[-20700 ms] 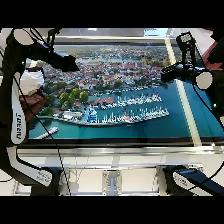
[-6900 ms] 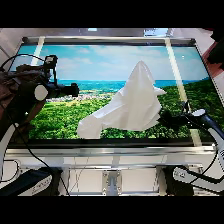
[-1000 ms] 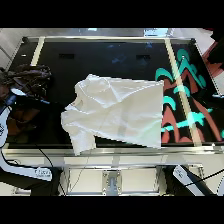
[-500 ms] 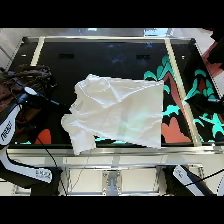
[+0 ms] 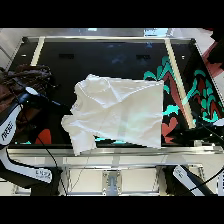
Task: Fold the shirts.
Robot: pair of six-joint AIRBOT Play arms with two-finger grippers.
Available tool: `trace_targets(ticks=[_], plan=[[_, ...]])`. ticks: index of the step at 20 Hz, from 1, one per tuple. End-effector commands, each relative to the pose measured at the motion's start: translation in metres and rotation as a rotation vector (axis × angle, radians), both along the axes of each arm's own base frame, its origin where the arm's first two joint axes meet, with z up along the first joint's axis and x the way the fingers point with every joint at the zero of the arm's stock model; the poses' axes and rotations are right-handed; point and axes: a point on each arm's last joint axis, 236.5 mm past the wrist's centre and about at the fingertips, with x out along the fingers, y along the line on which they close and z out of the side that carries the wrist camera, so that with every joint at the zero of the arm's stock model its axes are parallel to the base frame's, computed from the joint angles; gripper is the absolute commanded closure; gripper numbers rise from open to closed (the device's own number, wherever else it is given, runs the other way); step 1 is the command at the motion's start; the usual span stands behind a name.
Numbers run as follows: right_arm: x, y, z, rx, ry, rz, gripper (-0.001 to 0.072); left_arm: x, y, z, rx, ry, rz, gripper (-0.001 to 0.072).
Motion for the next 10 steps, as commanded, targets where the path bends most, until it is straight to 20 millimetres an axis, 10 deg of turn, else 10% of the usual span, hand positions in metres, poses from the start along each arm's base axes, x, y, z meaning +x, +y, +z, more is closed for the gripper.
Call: trace_targets(ticks=[1, 10], plan=[[-0.031, 0.021, -0.02, 0.059, 0.118, -0.029, 0.0198, -0.004, -0.002, 0.001, -0.008, 0.013, -0.01, 0.0694], [-0.022, 0.036, -0.052, -0.057, 0.109, -0.001, 0.0203, -0.006, -0.003, 0.002, -0.014, 0.021, -0.015, 0.0694]])
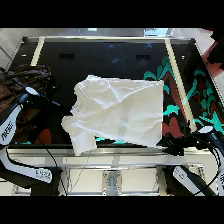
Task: Fold the shirts.
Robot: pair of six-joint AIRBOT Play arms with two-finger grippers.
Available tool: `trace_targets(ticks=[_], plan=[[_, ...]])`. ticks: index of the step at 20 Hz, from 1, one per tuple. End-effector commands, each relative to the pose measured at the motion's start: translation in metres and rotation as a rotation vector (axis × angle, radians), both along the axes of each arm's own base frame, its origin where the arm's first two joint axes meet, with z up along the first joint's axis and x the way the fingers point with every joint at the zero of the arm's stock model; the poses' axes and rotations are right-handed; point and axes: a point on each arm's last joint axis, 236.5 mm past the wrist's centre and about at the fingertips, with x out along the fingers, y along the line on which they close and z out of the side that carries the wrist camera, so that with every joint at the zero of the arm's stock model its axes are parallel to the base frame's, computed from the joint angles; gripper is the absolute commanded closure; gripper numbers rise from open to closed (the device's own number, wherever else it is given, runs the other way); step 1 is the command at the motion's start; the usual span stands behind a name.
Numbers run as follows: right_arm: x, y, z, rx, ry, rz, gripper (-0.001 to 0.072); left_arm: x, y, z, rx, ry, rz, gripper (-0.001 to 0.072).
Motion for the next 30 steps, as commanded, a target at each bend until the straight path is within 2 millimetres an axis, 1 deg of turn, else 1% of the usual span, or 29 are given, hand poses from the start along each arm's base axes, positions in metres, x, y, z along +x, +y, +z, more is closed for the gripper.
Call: trace_targets(ticks=[1, 2, 4, 6, 8, 9, 10, 12, 14, 15, 16, 17, 18, 19, 20, 21, 22, 23, 24, 25, 26, 28, 29, 30], plan=[[0.014, 0.001, -0.017, -0.089, -0.031, 0.005, 0.0214, -0.001, -0.001, 0.001, -0.003, 0.005, -0.005, 0.0693], [0.018, 0.0, -0.02, -0.104, -0.037, 0.0, 0.0247, -0.002, -0.001, 0.001, -0.005, 0.008, -0.007, 0.0693], [0.024, -0.002, -0.021, -0.113, -0.046, -0.038, 0.0265, -0.004, -0.002, 0.002, -0.01, 0.009, -0.019, 0.0694], [0.03, -0.002, -0.018, -0.098, -0.063, -0.064, 0.0422, -0.005, -0.002, 0.002, -0.011, 0.006, -0.028, 0.0693], [0.038, -0.007, -0.014, -0.103, -0.091, -0.061, 0.056, -0.006, -0.001, 0.001, -0.005, 0.008, -0.032, 0.0694], [0.044, -0.009, -0.008, -0.107, -0.107, -0.05, 0.0662, -0.007, 0.0, 0.0, 0.0, 0.011, -0.036, 0.0694], [0.05, -0.011, -0.001, -0.103, -0.123, -0.042, 0.0684, -0.008, 0.0, 0.0, -0.001, 0.014, -0.039, 0.0694], [0.064, -0.016, 0.017, -0.105, -0.168, -0.003, 0.0684, -0.008, 0.0, 0.001, -0.002, 0.015, -0.039, 0.0694], [0.084, -0.023, 0.041, -0.115, -0.223, 0.016, 0.0685, -0.009, -0.002, 0.004, -0.016, 0.02, -0.037, 0.0694], [0.095, -0.025, 0.058, -0.116, -0.265, 0.039, 0.0686, -0.009, -0.005, 0.01, -0.032, 0.021, -0.045, 0.0694], [0.105, -0.029, 0.075, -0.127, -0.321, 0.083, 0.0686, -0.008, -0.009, 0.025, -0.056, 0.006, -0.063, 0.0695], [0.118, -0.035, 0.093, -0.15, -0.376, 0.1, 0.0686, -0.003, -0.013, 0.045, -0.082, -0.029, -0.082, 0.0695], [0.133, -0.041, 0.114, -0.183, -0.449, 0.108, 0.0687, 0.004, -0.019, 0.076, -0.114, -0.093, -0.102, 0.0696], [0.149, -0.047, 0.144, -0.225, -0.547, 0.116, 0.0687, 0.012, -0.025, 0.112, -0.138, -0.182, -0.122, 0.0696], [0.162, -0.053, 0.176, -0.278, -0.641, 0.121, 0.0687, 0.02, -0.028, 0.152, -0.141, -0.291, -0.127, 0.0696], [0.17, -0.058, 0.21, -0.333, -0.734, 0.126, 0.0688, 0.026, -0.029, 0.191, -0.12, -0.41, -0.132, 0.0697], [0.173, -0.061, 0.249, -0.395, -0.832, 0.14, 0.0688, 0.025, -0.029, 0.234, -0.085, -0.532, -0.14, 0.0696], [0.171, -0.062, 0.286, -0.452, -0.922, 0.144, 0.0688, 0.017, -0.03, 0.276, -0.049, -0.64, -0.137, 0.0696], [0.166, -0.061, 0.325, -0.517, -1.018, 0.146, 0.0688, 0.004, -0.031, 0.313, -0.015, -0.728, -0.128, 0.0696], [0.155, -0.059, 0.368, -0.59, -1.122, 0.145, 0.0689, -0.012, -0.03, 0.348, 0.036, -0.819, -0.112, 0.0696], [0.14, -0.055, 0.407, -0.66, -1.217, 0.142, 0.0689, -0.029, -0.028, 0.38, 0.088, -0.906, -0.082, 0.0696], [0.096, -0.045, 0.485, -0.829, -1.409, 0.123, 0.069, -0.071, -0.018, 0.456, 0.207, -1.141, 0.045, 0.0696], [0.072, -0.042, 0.52, -0.92, -1.499, 0.098, 0.069, -0.091, -0.011, 0.497, 0.239, -1.278, 0.151, 0.0696], [0.045, -0.041, 0.558, -1.03, -1.6, 0.053, 0.0691, -0.113, -0.005, 0.545, 0.218, -1.426, 0.297, 0.0696]])
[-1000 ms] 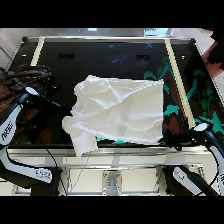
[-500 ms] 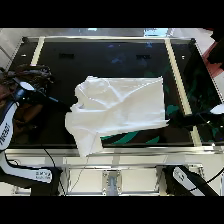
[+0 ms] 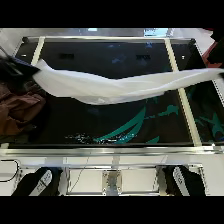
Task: Fold the shirts.
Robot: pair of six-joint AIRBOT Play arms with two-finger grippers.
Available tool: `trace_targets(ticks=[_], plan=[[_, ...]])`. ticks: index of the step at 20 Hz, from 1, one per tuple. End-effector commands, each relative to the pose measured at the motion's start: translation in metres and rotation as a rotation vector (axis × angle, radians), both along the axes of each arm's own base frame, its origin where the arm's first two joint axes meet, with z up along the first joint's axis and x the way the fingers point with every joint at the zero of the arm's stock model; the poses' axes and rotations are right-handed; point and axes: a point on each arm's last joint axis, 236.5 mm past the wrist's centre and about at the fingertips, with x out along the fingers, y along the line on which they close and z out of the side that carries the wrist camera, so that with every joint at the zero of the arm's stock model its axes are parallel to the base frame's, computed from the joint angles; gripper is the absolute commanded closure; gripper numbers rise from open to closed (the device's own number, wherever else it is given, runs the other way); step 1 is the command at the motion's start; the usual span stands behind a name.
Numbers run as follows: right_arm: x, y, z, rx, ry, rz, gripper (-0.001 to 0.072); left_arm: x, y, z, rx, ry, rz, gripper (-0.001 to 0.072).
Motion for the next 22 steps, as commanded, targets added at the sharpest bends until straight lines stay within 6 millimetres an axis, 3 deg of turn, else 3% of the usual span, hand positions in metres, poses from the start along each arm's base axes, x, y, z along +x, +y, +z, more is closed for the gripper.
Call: trace_targets(ticks=[1, 3, 4, 5, 6, 7, 9, 12, 14, 16, 18, 19, 20, 21, 22], plan=[[-0.094, 0.011, 0.135, -0.232, -0.433, -0.138, 0.0691, -0.089, 0.018, 0.152, -0.104, -0.528, 0.263, 0.0696], [-0.13, 0.018, 0.192, -0.291, -0.64, -0.182, 0.0691, -0.121, 0.017, 0.191, -0.115, -0.669, 0.281, 0.0697], [-0.135, 0.021, 0.208, -0.293, -0.7, -0.179, 0.0691, -0.121, 0.015, 0.195, -0.143, -0.663, 0.28, 0.0697], [-0.128, 0.024, 0.214, -0.274, -0.723, -0.156, 0.0691, -0.111, 0.013, 0.19, -0.175, -0.619, 0.267, 0.0698], [-0.108, 0.027, 0.209, -0.234, -0.69, -0.11, 0.0691, -0.093, 0.012, 0.173, -0.196, -0.528, 0.261, 0.0698], [-0.078, 0.029, 0.191, -0.175, -0.606, -0.044, 0.0691, -0.069, 0.012, 0.144, -0.209, -0.384, 0.258, 0.0697], [-0.008, 0.034, 0.135, -0.066, -0.371, 0.111, 0.069, -0.019, 0.016, 0.059, -0.21, 0.004, 0.255, 0.0697], [0.096, 0.026, 0.013, 0.166, 0.004, 0.277, 0.0689, 0.051, 0.025, -0.069, -0.198, 0.456, 0.259, 0.0697], [0.147, 0.02, -0.085, 0.255, 0.233, 0.295, 0.0687, 0.089, 0.021, -0.156, -0.176, 0.675, 0.261, 0.0697], [0.186, 0.024, -0.18, 0.324, 0.411, 0.283, 0.0685, 0.123, 0.007, -0.236, -0.177, 0.823, 0.257, 0.0696], [0.226, 0.031, -0.259, 0.351, 0.473, 0.231, 0.0654, 0.165, -0.008, -0.3, -0.211, 0.863, 0.281, 0.0678], [0.247, 0.034, -0.287, 0.358, 0.46, 0.192, 0.0528, 0.191, -0.014, -0.323, -0.264, 0.835, 0.307, 0.0476], [0.267, 0.035, -0.302, 0.359, 0.423, 0.155, 0.0355, 0.215, -0.02, -0.333, -0.337, 0.796, 0.335, 0.0169], [0.287, 0.034, -0.305, 0.342, 0.359, 0.119, 0.034, 0.24, -0.021, -0.331, -0.426, 0.735, 0.371, 0.0066], [0.303, 0.03, -0.297, 0.324, 0.278, 0.08, 0.033, 0.261, -0.017, -0.319, -0.489, 0.663, 0.402, 0.006]])
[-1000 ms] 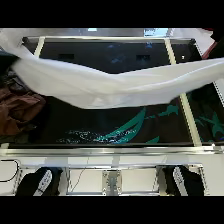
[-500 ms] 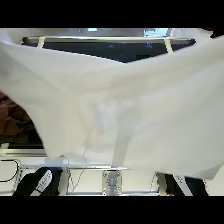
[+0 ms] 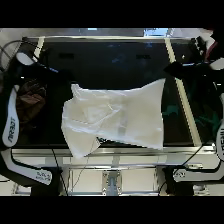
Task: Fold the shirts.
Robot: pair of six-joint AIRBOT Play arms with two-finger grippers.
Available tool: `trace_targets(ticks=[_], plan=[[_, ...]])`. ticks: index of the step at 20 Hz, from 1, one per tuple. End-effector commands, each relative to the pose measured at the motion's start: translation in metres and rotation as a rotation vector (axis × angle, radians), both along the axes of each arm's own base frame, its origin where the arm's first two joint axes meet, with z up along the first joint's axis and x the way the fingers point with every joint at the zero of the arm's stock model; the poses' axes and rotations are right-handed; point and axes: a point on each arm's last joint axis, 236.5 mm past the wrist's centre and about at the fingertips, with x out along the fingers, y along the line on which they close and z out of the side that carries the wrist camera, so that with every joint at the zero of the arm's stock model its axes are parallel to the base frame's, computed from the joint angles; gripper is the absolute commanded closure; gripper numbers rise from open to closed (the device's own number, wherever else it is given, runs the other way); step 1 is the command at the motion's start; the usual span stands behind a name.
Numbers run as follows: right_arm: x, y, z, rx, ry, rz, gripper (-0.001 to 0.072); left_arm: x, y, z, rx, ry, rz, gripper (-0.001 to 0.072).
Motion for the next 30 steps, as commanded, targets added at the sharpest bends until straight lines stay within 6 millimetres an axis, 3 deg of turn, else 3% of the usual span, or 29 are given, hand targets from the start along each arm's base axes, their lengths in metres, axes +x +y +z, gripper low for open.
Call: trace_targets(ticks=[1, 3, 5, 6, 7, 9, 11, 12, 13, 14, 17, 19, 21, 24, 30], plan=[[0.064, -0.01, -0.023, -0.052, -0.176, -0.174, 0.033, 0.082, 0.004, -0.002, -0.119, -0.189, 0.207, 0.0061], [0.077, -0.03, 0.03, -0.091, -0.32, -0.233, 0.033, 0.104, 0.029, 0.065, -0.107, -0.352, 0.214, 0.0061], [0.066, -0.06, 0.079, -0.225, -0.41, -0.238, 0.0331, 0.099, 0.059, 0.147, -0.052, -0.518, 0.164, 0.0063], [0.053, -0.079, 0.1, -0.296, -0.428, -0.248, 0.0331, 0.085, 0.078, 0.186, 0.013, -0.602, 0.129, 0.0071], [0.034, -0.102, 0.118, -0.355, -0.425, -0.275, 0.0332, 0.067, 0.098, 0.212, 0.103, -0.656, 0.107, 0.0153], [-0.011, -0.149, 0.129, -0.435, -0.331, -0.346, 0.0331, 0.019, 0.141, 0.233, 0.277, -0.633, 0.083, 0.0204], [-0.059, -0.182, 0.111, -0.46, -0.181, -0.389, 0.0331, -0.032, 0.164, 0.215, 0.284, -0.482, 0.058, 0.0216], [-0.081, -0.192, 0.095, -0.449, -0.108, -0.405, 0.033, -0.054, 0.171, 0.194, 0.267, -0.392, 0.042, 0.0276], [-0.103, -0.199, 0.074, -0.433, -0.034, -0.419, 0.033, -0.07, 0.175, 0.172, 0.219, -0.328, 0.048, 0.0384], [-0.124, -0.201, 0.05, -0.408, 0.031, -0.428, 0.033, -0.082, 0.172, 0.149, 0.135, -0.292, 0.058, 0.0424], [-0.18, -0.167, -0.031, -0.253, 0.227, -0.4, 0.033, -0.114, 0.149, 0.069, -0.11, -0.23, 0.154, 0.0427], [-0.231, -0.125, -0.09, -0.14, 0.473, -0.303, 0.033, -0.144, 0.134, 0.007, -0.154, -0.122, 0.184, 0.0426], [-0.269, -0.082, -0.123, 0.0, 0.64, -0.22, 0.033, -0.172, 0.111, -0.029, -0.233, -0.004, 0.173, 0.0426], [-0.303, -0.054, -0.148, 0.076, 0.767, -0.169, 0.0331, -0.19, 0.096, -0.042, -0.285, 0.063, 0.151, 0.0426], [-0.347, -0.028, -0.188, 0.144, 0.919, -0.145, 0.0331, -0.191, 0.093, -0.039, -0.297, 0.063, 0.145, 0.0426]])
